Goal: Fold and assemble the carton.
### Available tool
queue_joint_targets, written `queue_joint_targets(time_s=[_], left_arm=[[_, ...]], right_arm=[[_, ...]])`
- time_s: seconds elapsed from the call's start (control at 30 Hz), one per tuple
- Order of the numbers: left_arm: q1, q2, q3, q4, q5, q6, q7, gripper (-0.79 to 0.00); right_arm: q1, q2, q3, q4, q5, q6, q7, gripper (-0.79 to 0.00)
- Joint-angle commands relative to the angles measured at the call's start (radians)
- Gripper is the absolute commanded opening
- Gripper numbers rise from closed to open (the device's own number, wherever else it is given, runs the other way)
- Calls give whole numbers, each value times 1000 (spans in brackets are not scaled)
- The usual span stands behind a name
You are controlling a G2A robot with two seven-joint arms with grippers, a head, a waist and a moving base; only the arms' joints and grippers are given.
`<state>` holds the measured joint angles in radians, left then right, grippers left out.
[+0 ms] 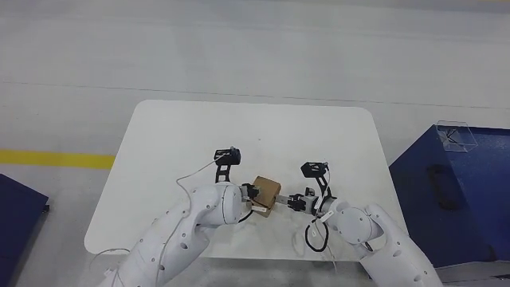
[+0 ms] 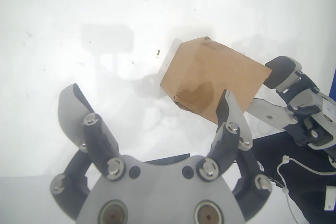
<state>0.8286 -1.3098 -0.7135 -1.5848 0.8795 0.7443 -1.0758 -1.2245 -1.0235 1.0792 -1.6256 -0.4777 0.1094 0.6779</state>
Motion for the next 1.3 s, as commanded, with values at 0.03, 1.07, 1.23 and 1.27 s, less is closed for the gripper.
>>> queue_joint_targets(time_s=[0.03, 1.07, 1.23, 1.27], left_arm=[[-11, -9, 14, 19, 3, -3, -3, 0], [-43, -57, 32, 105, 15, -27, -27, 0], [-28, -53, 4, 69, 31, -29, -29, 0], [-22, -51, -3, 59, 36, -30, -30, 0]], right_arm=[[3, -3, -1, 5, 0, -4, -4, 0], [65, -30, 22, 58, 65, -11, -9, 0], [87, -43, -21, 91, 27, 20, -33, 0], [92, -46, -29, 99, 26, 22, -33, 0]])
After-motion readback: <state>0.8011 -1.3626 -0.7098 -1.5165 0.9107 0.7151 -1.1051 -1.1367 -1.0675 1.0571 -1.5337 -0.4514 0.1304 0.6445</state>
